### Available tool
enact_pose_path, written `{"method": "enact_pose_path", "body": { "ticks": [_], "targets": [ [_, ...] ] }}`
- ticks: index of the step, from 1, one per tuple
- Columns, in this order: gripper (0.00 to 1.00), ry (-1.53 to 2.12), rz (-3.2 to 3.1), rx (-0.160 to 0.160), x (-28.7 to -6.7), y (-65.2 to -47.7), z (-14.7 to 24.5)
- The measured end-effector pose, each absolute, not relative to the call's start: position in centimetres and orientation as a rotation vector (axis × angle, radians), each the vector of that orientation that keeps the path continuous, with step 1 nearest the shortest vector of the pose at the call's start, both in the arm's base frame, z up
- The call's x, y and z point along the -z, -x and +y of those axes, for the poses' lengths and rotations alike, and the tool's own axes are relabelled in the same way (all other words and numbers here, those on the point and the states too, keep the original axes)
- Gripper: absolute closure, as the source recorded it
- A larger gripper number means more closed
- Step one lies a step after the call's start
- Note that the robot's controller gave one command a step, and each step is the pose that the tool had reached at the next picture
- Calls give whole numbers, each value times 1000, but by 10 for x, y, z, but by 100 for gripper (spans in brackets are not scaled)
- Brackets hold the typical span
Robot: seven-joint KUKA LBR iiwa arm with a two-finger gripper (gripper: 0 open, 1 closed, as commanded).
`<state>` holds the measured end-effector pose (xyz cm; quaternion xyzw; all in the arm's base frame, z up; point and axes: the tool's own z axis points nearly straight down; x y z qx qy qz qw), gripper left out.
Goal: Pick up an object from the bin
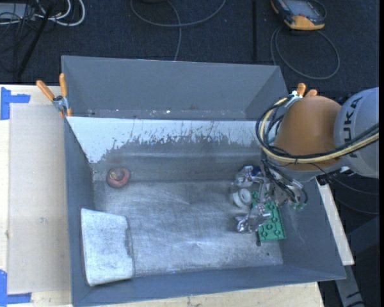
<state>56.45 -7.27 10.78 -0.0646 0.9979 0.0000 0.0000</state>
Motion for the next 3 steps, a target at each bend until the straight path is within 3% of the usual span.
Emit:
{"method": "enact_pose_path", "body": {
  "ticks": [1,2,3],
  "targets": [
    [0,103,3119,-4,-75,-543,-114],
    [100,102,3110,2,-77,-545,-115],
    [100,491,3095,3,-230,-548,-105]
  ]
}}
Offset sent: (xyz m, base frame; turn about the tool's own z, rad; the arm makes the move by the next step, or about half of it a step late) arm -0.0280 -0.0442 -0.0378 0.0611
